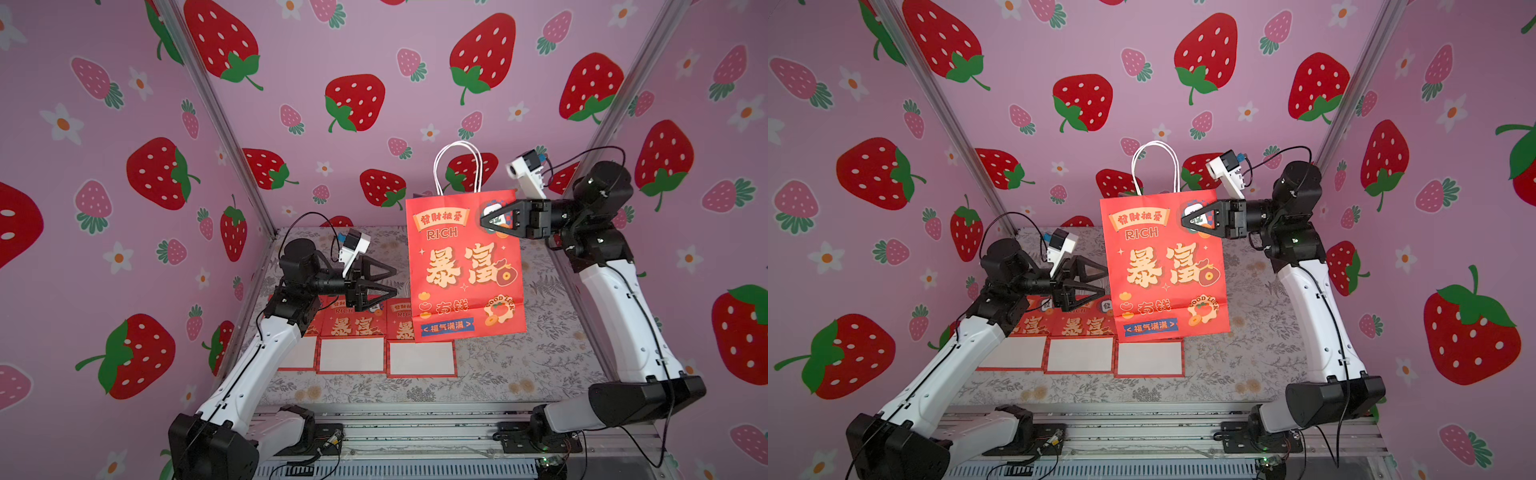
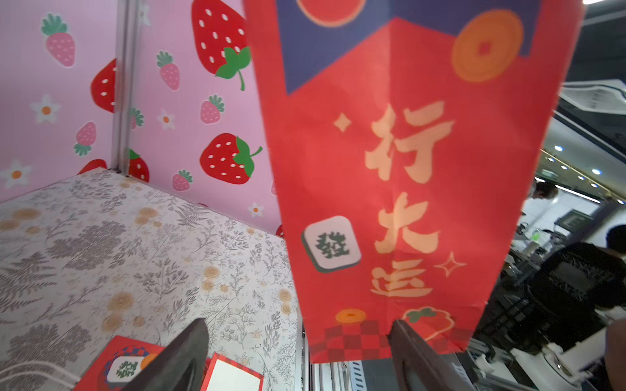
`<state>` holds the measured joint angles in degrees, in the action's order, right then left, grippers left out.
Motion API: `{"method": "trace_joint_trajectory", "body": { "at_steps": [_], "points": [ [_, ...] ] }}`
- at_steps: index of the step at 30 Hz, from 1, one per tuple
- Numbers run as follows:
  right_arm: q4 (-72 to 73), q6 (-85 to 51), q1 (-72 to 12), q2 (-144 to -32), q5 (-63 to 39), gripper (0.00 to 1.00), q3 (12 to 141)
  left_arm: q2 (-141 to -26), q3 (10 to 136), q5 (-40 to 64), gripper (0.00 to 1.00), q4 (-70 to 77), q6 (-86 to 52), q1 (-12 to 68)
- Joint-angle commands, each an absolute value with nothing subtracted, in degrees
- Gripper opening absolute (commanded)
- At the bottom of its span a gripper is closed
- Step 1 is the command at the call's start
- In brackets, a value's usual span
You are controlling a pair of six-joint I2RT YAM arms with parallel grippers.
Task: Put away the paper bag
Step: Press the paper bag.
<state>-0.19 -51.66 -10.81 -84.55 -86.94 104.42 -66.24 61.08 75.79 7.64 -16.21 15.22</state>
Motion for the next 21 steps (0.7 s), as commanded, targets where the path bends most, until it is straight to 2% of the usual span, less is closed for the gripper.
{"method": "trace_joint_trajectory", "body": {
  "at_steps": [1, 15, 21],
  "points": [
    [1.3, -54.1, -10.9, -85.2, -88.2, 0.0, 107.1, -65.7, 64.1, 78.5, 0.84, 2.6, -10.8, 17.0],
    [1.5, -53.5, -12.9, -82.2, -86.2, 0.0, 106.6, -68.7, 67.1, 77.9, 0.84, -1.8, -7.1, 20.6],
    [7.8, -58.1, -13.3, -82.8, -84.6, 0.0, 105.0, -70.6, 68.8, 77.8, 0.77, -3.8, -5.7, 22.3]
  ]
}}
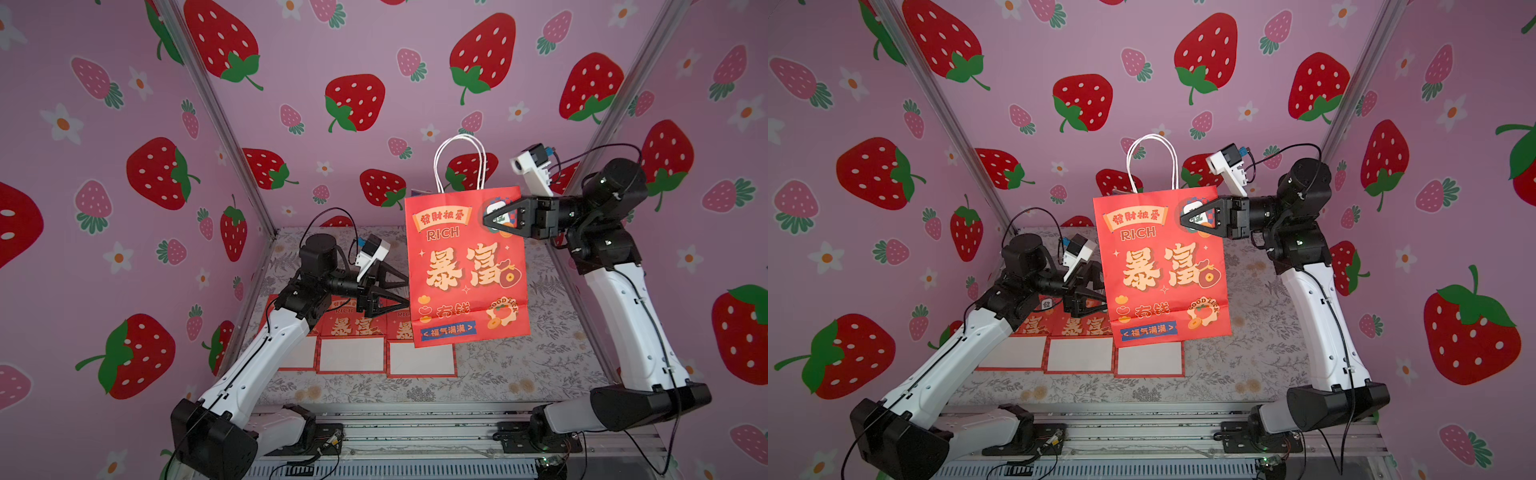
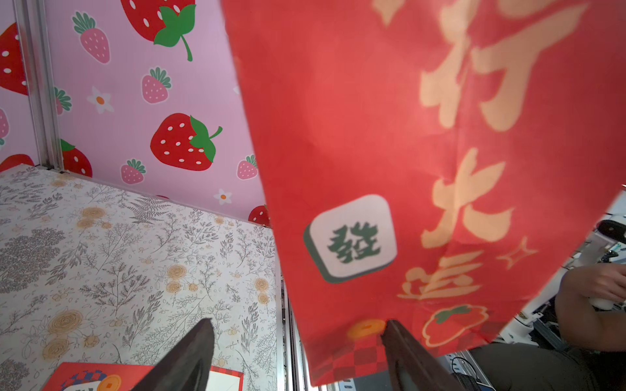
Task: Put away the paper bag
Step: Press the paper bag.
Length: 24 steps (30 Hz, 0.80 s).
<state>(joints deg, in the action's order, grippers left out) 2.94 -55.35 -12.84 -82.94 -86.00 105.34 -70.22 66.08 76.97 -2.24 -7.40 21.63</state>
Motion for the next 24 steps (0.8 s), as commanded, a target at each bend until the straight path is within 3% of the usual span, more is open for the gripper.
{"method": "trace_joint_trajectory", "body": {
  "at_steps": [1, 16, 24],
  "points": [
    [7.8, -58.0, -13.4, -83.0, -84.1, 0.0, 104.9, -70.7, 68.9, 77.7, 0.76, -3.8, -5.6, 22.5],
    [18.5, -63.9, -15.2, -83.8, -80.5, 0.0, 100.5, -72.4, 70.6, 74.8, 0.73, -0.1, -8.4, 25.1],
    [14.1, -59.2, -15.4, -79.8, -82.8, 0.0, 96.3, -66.7, 67.6, 64.0, 0.71, 11.7, -18.3, 24.1]
  ]
}}
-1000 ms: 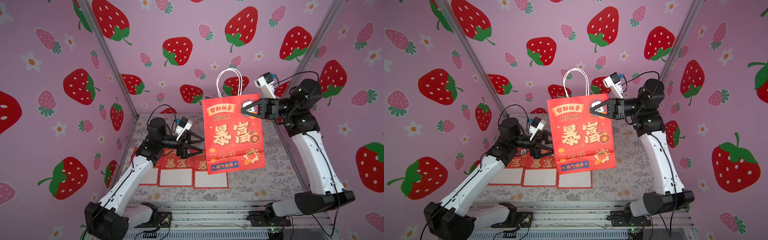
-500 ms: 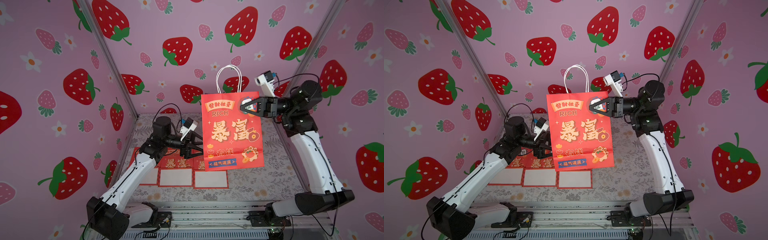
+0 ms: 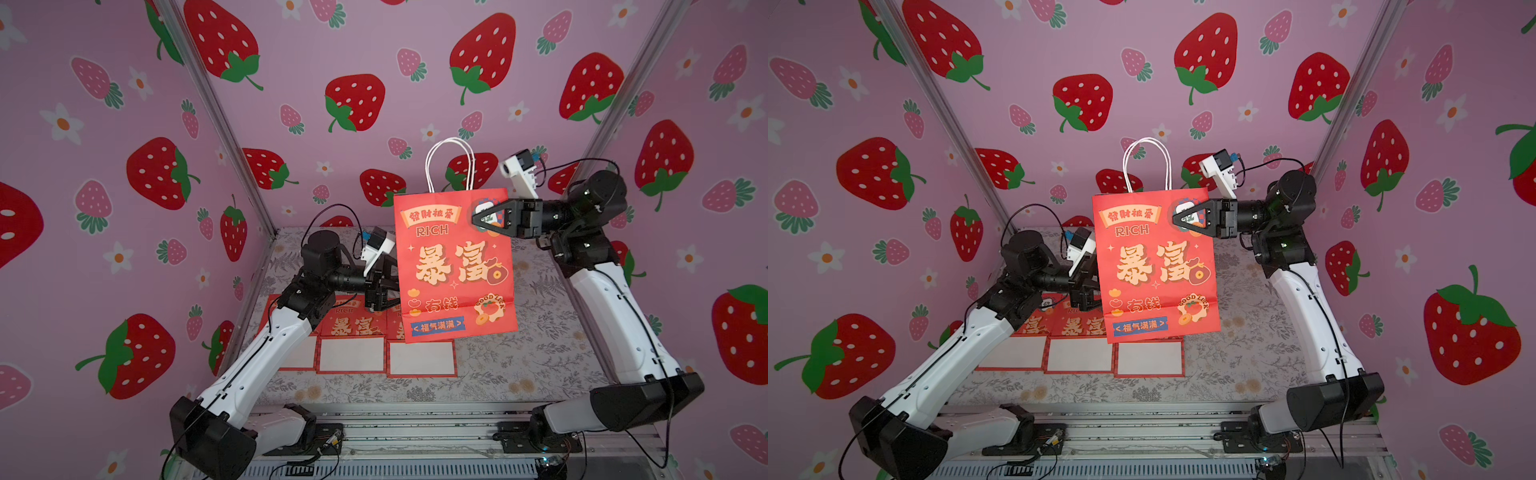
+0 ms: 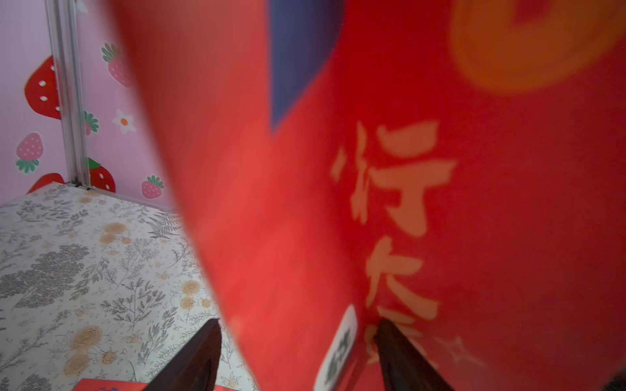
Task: Put away the paper bag
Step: Press the paper bag.
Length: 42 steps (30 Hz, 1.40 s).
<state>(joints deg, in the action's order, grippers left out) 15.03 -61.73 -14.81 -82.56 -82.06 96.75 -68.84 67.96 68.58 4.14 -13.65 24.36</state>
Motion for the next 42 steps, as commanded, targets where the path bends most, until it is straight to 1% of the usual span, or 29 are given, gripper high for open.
{"method": "trace_joint_trajectory", "body": {
  "at_steps": [1, 5, 7, 10, 16, 19, 22, 27, 30, 32, 34, 35, 37, 39, 40, 42],
  "points": [
    [12.1, -57.4, -15.4, -79.3, -82.9, 0.0, 96.0, -66.4, 67.4, 63.0, 0.7, 13.2, -19.7, 23.9],
    [5.6, -52.4, -15.4, -77.9, -82.8, 0.0, 94.5, -66.0, 65.9, 57.2, 0.62, 21.2, -27.1, 23.2],
    [2.8, -50.2, -15.4, -77.5, -82.2, 0.0, 93.5, -66.7, 64.9, 56.3, 0.56, 27.1, -31.3, 22.9],
    [1.6, -48.9, -15.5, -77.2, -81.9, 0.0, 92.0, -67.5, 64.7, 55.4, 0.47, 30.7, -34.4, 22.9],
    [-0.9, -45.8, -16.6, -76.6, -81.5, 0.0, 90.3, -68.4, 64.9, 55.7, 0.46, 30.8, -34.5, 22.9],
    [-4.8, -42.7, -17.1, -77.1, -81.4, 0.0, 90.0, -68.8, 64.7, 55.4, 0.43, 31.4, -34.9, 22.9],
    [-4.8, -42.5, -17.5, -77.3, -81.1, 0.0, 89.1, -69.8, 64.9, 55.5, 0.4, 31.7, -35.3, 22.9],
    [-5.4, -41.4, -17.5, -76.4, -80.5, 0.0, 88.1, -70.1, 65.0, 55.9, 0.4, 32.9, -37.1, 22.7],
    [-5.5, -41.2, -16.8, -75.7, -80.2, 0.0, 86.8, -69.3, 64.8, 56.1, 0.41, 34.0, -40.0, 21.1],
    [-5.5, -41.2, -16.3, -75.2, -80.1, 0.0, 85.8, -69.2, 64.2, 56.4, 0.44, 37.9, -44.9, 19.4],
    [-5.5, -41.2, -15.9, -74.9, -80.2, 0.0, 84.9, -69.1, 63.3, 56.9, 0.5, 42.4, -50.0, 17.2],
    [-5.5, -41.2, -15.8, -74.8, -80.4, 0.0, 84.6, -68.6, 63.4, 57.2, 0.53, 40.8, -49.5, 16.6],
    [-5.6, -41.3, -14.8, -74.3, -80.2, 0.0, 84.0, -65.9, 64.1, 55.9, 0.58, 29.2, -41.6, 15.9],
    [-5.7, -41.8, -13.4, -73.9, -80.1, 0.0, 83.6, -63.2, 64.3, 54.7, 0.64, 21.0, -34.4, 15.6],
    [-5.8, -42.0, -12.6, -73.8, -80.0, 0.0, 83.5, -62.2, 63.9, 55.1, 0.68, 20.5, -33.6, 15.1],
    [-6.5, -42.1, -11.3, -73.7, -79.6, 0.0, 83.5, -61.3, 62.5, 56.8, 0.73, 24.0, -35.9, 13.4]
  ]
}}
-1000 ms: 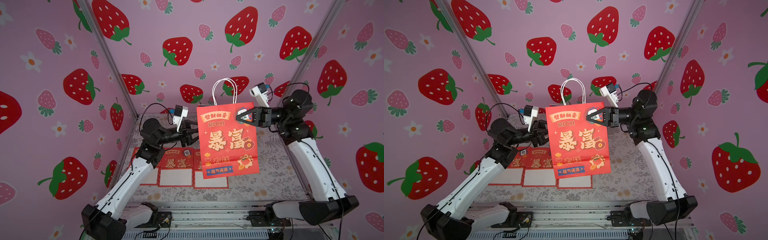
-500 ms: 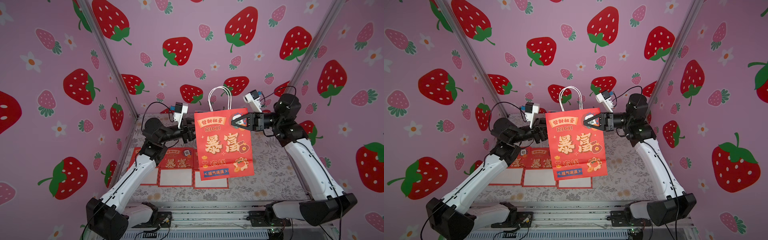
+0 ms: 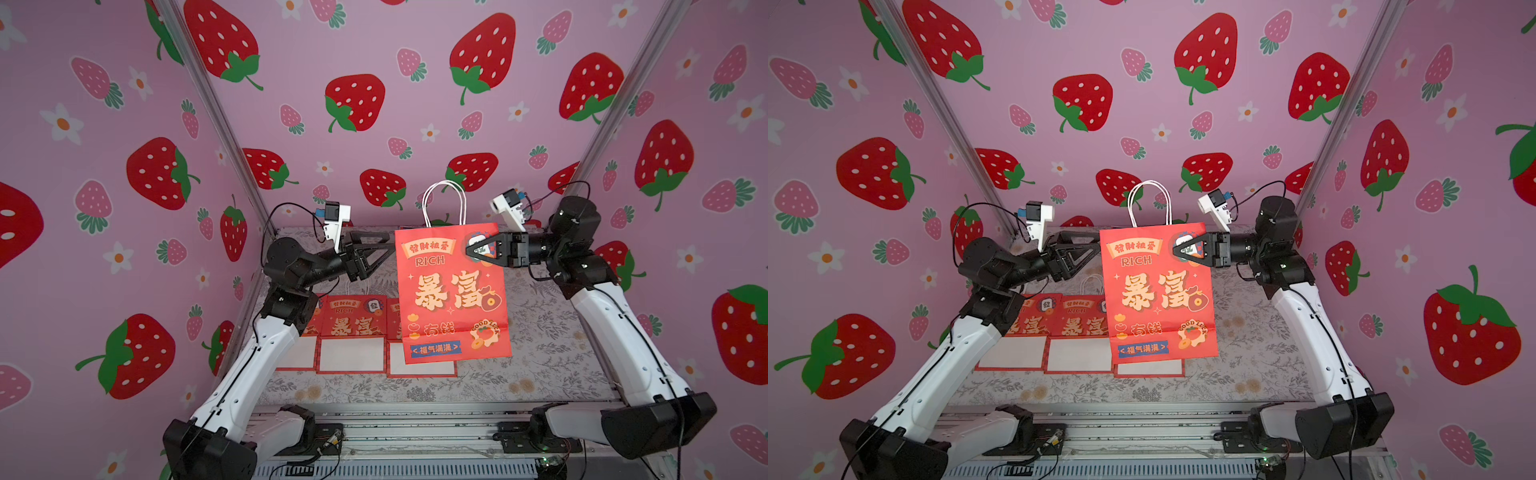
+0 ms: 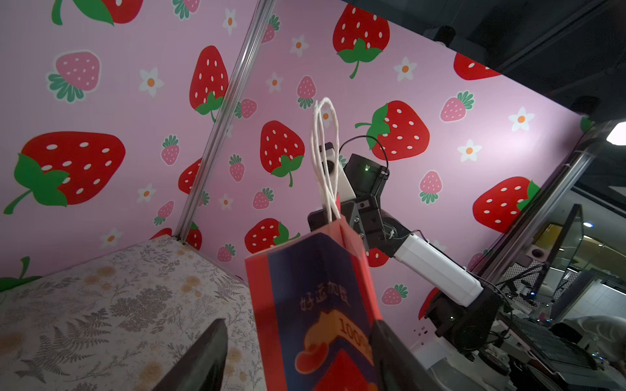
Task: Put away the paper bag
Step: Press the paper bag.
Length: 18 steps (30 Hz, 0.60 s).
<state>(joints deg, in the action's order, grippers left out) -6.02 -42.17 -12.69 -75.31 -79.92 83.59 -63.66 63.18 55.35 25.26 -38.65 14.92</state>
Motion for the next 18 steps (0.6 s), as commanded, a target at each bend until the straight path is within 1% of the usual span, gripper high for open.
{"method": "trace_joint_trajectory", "body": {
  "at_steps": [1, 5, 7, 14, 18],
  "points": [
    [-7.1, -41.9, -11.0, -73.9, -79.3, 0.0, 83.6, -61.1, 62.0, 57.8, 0.75, 26.4, -37.7, 12.7],
    [-14.0, -37.2, -11.0, -74.4, -78.0, 0.0, 85.7, -62.9, 61.7, 61.7, 0.83, 32.0, -42.4, 12.1],
    [-14.1, -37.1, -11.0, -74.2, -78.0, 0.0, 85.8, -64.5, 62.0, 63.4, 0.85, 34.3, -44.9, 12.2],
    [-13.0, -37.9, -14.4, -73.6, -77.1, 0.0, 87.0, -68.2, 64.8, 64.2, 0.88, 28.6, -42.3, 14.2],
    [-9.8, -40.0, -17.4, -73.8, -76.7, 0.0, 87.1, -69.9, 65.5, 64.1, 0.89, 29.6, -42.9, 15.4]
  ]
}}
